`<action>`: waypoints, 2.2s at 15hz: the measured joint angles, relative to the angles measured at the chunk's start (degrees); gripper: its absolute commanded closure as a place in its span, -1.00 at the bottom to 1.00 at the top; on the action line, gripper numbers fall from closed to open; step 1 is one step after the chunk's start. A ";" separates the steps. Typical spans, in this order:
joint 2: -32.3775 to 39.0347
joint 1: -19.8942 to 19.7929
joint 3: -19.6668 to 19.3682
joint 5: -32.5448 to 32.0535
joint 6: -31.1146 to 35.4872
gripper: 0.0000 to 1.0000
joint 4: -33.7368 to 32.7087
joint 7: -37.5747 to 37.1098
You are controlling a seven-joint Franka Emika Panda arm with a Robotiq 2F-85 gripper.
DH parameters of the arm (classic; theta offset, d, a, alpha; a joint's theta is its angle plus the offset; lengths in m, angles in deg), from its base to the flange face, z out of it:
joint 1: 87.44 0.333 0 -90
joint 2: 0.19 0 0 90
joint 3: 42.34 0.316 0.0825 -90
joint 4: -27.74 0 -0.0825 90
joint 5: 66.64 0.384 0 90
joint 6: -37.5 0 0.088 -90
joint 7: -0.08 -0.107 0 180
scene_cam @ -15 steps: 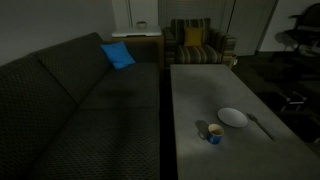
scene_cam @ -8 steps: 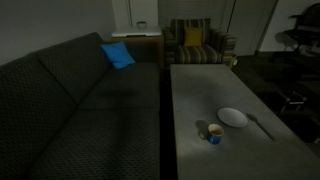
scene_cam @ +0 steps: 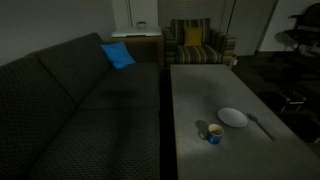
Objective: Put the cup on the white plate
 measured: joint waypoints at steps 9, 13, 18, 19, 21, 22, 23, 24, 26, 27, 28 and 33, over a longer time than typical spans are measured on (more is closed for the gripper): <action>0.74 2.18 0.31 0.51 22.28 -1.00 4.21 0.02; 4.67 6.68 1.66 2.18 30.80 -1.00 7.82 0.35; 20.80 12.60 4.71 5.08 36.93 -1.00 6.46 0.43; 23.79 12.76 5.08 5.37 36.94 -1.00 5.23 0.44; 27.39 12.80 5.26 5.54 36.94 -1.00 3.17 0.54; 27.90 12.76 5.24 5.56 36.91 -1.00 2.65 0.54; 27.89 12.52 5.48 5.51 36.90 -1.00 2.56 0.50; 27.69 12.31 5.76 5.08 36.91 -1.00 2.68 0.32; 26.54 12.18 6.59 4.63 37.00 -1.00 3.51 0.63; 25.96 12.21 7.27 4.63 37.12 -1.00 3.99 1.07; 25.97 12.25 8.12 4.99 37.79 -1.00 4.21 1.13; 31.12 13.84 13.41 5.08 50.95 -1.00 5.07 -2.61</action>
